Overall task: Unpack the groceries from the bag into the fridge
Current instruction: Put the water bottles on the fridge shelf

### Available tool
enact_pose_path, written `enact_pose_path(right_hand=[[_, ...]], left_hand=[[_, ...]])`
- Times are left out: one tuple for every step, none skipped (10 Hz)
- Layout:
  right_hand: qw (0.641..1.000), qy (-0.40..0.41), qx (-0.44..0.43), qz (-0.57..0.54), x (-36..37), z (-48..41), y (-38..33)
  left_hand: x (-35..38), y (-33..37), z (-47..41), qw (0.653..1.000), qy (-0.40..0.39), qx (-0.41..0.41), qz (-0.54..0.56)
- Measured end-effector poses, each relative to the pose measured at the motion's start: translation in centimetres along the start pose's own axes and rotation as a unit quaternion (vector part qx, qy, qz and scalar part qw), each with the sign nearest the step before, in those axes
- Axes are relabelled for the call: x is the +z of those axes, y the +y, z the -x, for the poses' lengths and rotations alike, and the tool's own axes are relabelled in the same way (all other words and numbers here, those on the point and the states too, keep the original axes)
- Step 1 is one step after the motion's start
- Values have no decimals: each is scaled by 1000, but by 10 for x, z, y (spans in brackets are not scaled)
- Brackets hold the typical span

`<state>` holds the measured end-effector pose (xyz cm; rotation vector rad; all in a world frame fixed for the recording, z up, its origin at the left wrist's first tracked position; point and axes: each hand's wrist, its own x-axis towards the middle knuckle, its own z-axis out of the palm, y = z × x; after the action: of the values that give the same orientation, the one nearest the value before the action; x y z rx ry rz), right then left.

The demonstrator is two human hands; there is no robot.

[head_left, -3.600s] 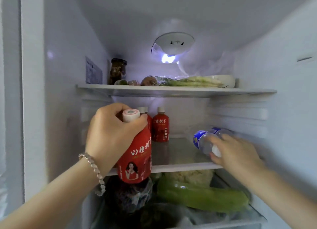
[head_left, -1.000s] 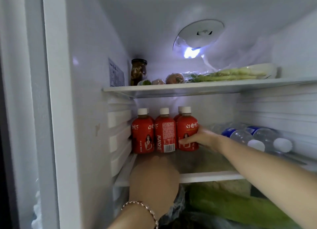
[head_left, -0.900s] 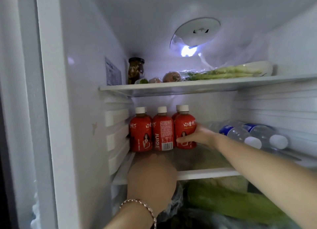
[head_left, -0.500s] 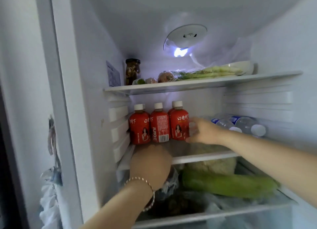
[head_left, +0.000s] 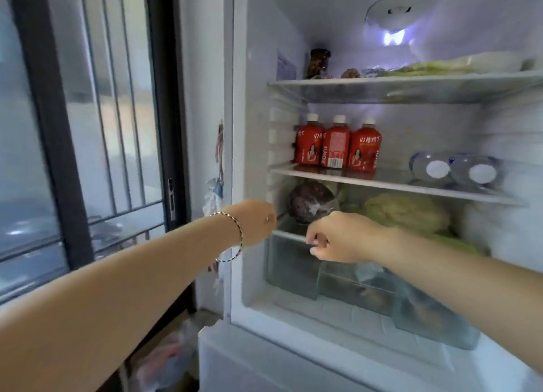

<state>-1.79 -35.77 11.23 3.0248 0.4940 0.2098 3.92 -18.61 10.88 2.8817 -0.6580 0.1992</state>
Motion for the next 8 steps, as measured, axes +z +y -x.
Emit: enact_pose_path(right_hand=[[997, -60, -52, -18, 32, 12, -38], [985, -142, -97, -34, 69, 17, -96], [960, -215, -175, -25, 94, 31, -168], [934, -254, -249, -26, 104, 60, -247], [909, -244, -337, -12, 103, 99, -341], [874, -247, -418, 16, 100, 140, -424], [823, -230, -518, 45, 92, 213, -523], [776, -218, -589, 55, 87, 299, -626]], left_hand=[[21, -15, 70, 991, -96, -91, -22], [42, -37, 150, 966, -163, -200, -6], [60, -65, 243, 935, -189, -300, 17], [71, -88, 343, 894, -208, -396, 38], [73, -99, 452, 850, -190, -489, 51], [67, -96, 563, 806, -142, -571, 68], [58, -75, 683, 751, -78, -649, 92], [52, -38, 814, 681, -51, -727, 76]])
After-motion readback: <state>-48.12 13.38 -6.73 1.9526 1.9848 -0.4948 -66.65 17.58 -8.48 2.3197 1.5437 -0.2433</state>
